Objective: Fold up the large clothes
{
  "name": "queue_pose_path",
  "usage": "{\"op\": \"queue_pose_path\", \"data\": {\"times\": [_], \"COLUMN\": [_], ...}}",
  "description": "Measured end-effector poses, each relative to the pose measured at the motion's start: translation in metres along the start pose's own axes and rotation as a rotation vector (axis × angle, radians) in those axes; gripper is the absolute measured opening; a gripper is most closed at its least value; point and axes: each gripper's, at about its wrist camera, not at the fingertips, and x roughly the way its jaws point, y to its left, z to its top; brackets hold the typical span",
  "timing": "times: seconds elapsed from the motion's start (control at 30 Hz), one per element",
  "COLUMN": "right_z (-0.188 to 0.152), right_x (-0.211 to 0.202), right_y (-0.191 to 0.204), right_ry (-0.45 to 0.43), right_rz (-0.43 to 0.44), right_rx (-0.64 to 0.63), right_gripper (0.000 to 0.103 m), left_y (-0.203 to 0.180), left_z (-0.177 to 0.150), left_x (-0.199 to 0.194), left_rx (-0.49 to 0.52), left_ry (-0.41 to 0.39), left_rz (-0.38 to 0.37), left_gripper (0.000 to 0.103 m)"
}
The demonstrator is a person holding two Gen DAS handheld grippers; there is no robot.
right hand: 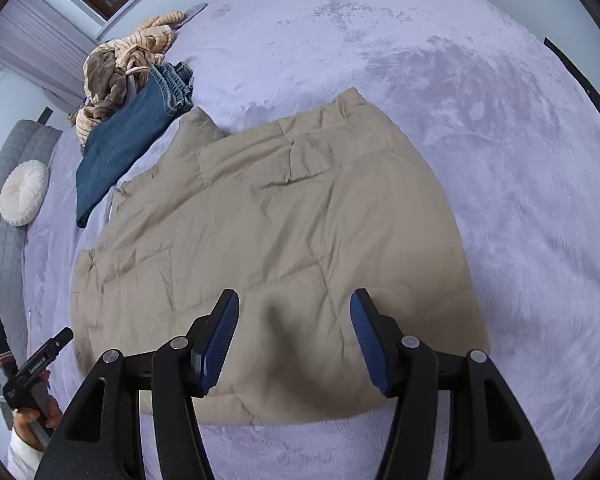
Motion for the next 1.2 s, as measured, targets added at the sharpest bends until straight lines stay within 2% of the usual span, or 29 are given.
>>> {"op": "queue_pose_path", "data": {"times": [0.23, 0.47, 0.8, 0.87, 0.9, 0.93, 1.13, 1.2], "right_z": [-0.040, -0.068, -0.091, -0.092, -0.093, -0.093, -0.091, -0.092], "right_x": [-0.009, 0.005, 0.035, 0.041, 0.043, 0.044, 0.044, 0.045], "right_y": [-0.005, -0.016, -0.027, -0.031, -0.032, -0.033, -0.032, -0.035], "right_ry": [0.034, 0.064, 0.065, 0.069, 0.069, 0.066, 0.054, 0.052], "right_rz": [0.053, 0.106, 0.165, 0.191, 0.208, 0.223, 0.247, 0.257], "right_rx": [0.063, 0.126, 0.194, 0.227, 0.241, 0.255, 0.269, 0.283], "right_gripper": [0.080, 0.082, 0.082, 0.090, 0.099, 0.103, 0.103, 0.103], "left_y": [0.000, -0.003, -0.005, -0.006, -0.004, -0.003, 0.020, 0.032], "left_z": [-0.028, -0.059, -0.075, -0.074, -0.075, -0.076, -0.081, -0.084], "left_x": [-0.006, 0.016, 0.033, 0.032, 0.031, 0.029, 0.022, 0.026], "left_rx": [-0.018, -0.017, -0.022, -0.022, -0.025, -0.032, -0.109, -0.157], "left_ry": [0.035, 0.098, 0.115, 0.113, 0.109, 0.104, 0.063, 0.090], "left_rz": [-0.019, -0.023, -0.027, -0.029, -0.034, -0.045, -0.101, -0.179], "left_gripper": [0.103, 0.103, 0.103, 0.103, 0.103, 0.103, 0.103, 0.103]}}
